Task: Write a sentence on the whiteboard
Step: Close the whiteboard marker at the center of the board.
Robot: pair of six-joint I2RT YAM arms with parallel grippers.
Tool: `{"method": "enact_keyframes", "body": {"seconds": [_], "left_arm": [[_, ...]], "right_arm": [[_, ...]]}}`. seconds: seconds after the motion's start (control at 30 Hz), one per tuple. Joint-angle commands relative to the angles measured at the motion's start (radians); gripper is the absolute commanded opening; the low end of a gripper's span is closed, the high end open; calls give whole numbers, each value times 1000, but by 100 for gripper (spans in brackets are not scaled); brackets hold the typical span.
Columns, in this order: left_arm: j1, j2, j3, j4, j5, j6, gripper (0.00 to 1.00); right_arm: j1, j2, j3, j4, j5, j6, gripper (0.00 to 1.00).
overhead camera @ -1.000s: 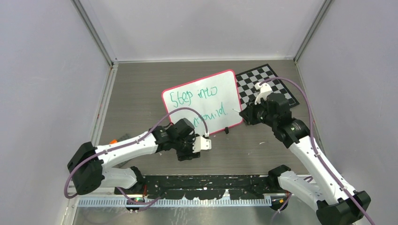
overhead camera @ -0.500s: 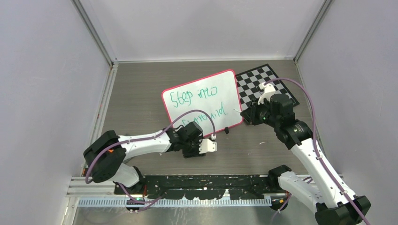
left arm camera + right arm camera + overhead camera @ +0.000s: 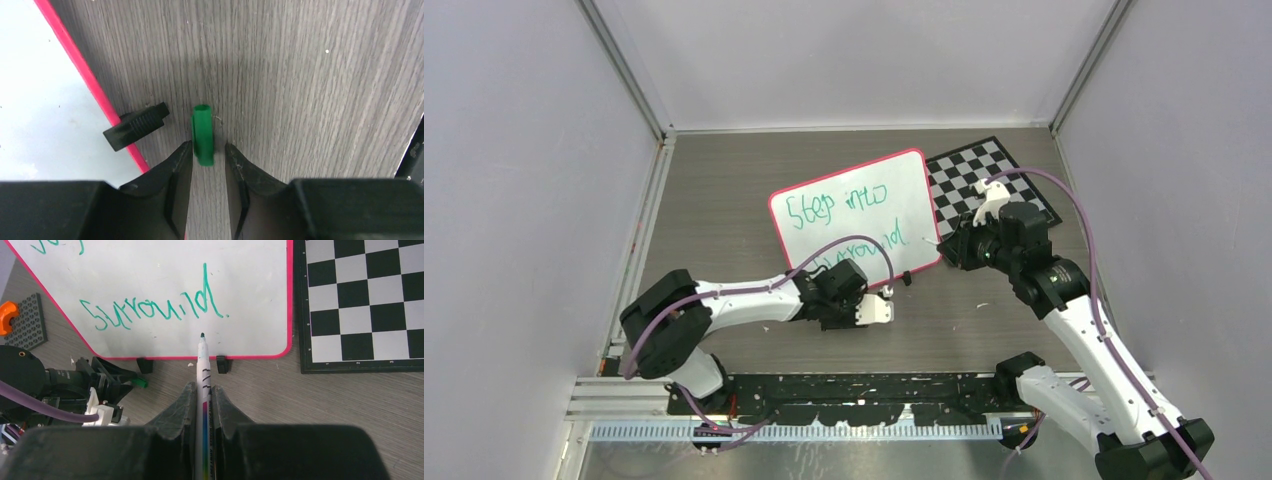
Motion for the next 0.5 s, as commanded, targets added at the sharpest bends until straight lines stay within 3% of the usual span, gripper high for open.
{"method": "enact_keyframes", "body": {"seconds": [0.0,0.13,0.33,0.47], "left_arm": [[-15,32,0,-38,-26,5,32],[-29,22,-8,-43,-30,26,24],[-24,-99,86,-142,80,-48,1],[22,-224,170,-202,187,-96,0]], "right_arm": [[-5,-28,11,17,1,-10,0],[-6,-28,13,16,5,-15,0],[-6,-12,25,18,-34,-12,0],[-6,16,50,21,-133,-5,0]]}}
